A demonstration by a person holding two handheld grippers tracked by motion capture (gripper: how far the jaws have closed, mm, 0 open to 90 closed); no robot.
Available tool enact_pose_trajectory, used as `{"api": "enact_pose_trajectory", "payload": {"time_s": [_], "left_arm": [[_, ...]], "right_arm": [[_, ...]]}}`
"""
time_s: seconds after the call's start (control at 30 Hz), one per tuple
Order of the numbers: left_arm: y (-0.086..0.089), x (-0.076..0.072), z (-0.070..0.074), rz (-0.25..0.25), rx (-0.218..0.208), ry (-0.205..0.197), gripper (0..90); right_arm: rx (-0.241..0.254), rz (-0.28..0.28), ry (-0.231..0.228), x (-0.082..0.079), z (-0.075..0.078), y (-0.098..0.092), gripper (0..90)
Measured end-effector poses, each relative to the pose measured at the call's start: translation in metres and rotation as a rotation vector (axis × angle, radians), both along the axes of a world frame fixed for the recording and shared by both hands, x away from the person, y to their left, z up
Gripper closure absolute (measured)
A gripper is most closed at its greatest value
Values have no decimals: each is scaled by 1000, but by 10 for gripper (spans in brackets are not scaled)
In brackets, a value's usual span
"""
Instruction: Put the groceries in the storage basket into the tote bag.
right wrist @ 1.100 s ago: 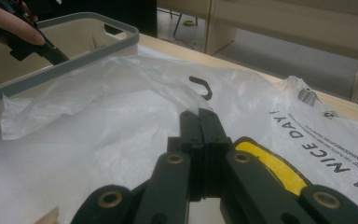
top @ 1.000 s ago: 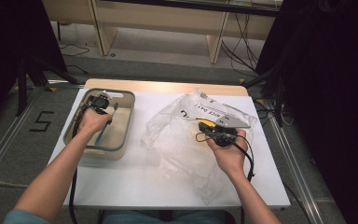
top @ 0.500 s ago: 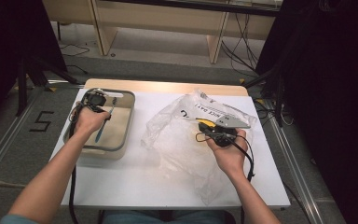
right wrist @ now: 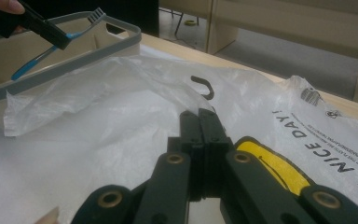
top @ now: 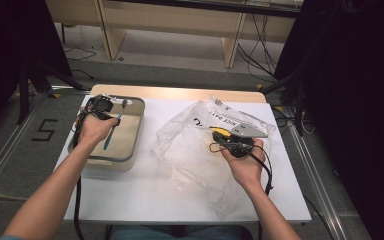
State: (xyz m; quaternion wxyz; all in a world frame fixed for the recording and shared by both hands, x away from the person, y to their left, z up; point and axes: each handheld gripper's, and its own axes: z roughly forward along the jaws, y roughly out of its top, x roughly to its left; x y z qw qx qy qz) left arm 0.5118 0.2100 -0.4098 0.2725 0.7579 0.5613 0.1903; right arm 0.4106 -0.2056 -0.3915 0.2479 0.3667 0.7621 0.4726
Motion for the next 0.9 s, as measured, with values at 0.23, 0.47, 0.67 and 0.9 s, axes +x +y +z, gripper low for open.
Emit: {"api": "enact_pose_trajectory", "payload": {"time_s": [0.23,0.47,0.67,0.9], "left_arm": [[3,-3,5,3,-15,-26,788],[2,-9,10,-2,-20,-62,788],[1,-13,14,-6,-27,-81,788],[0,-16,19,-12,-35,-107,788]], "right_arm": [[1,0,0,0,0,0,900],[0,-1,0,0,0,0,900],[-1,0,3,0,0,1,900],[1,2,1,0,-1,1,900]]}}
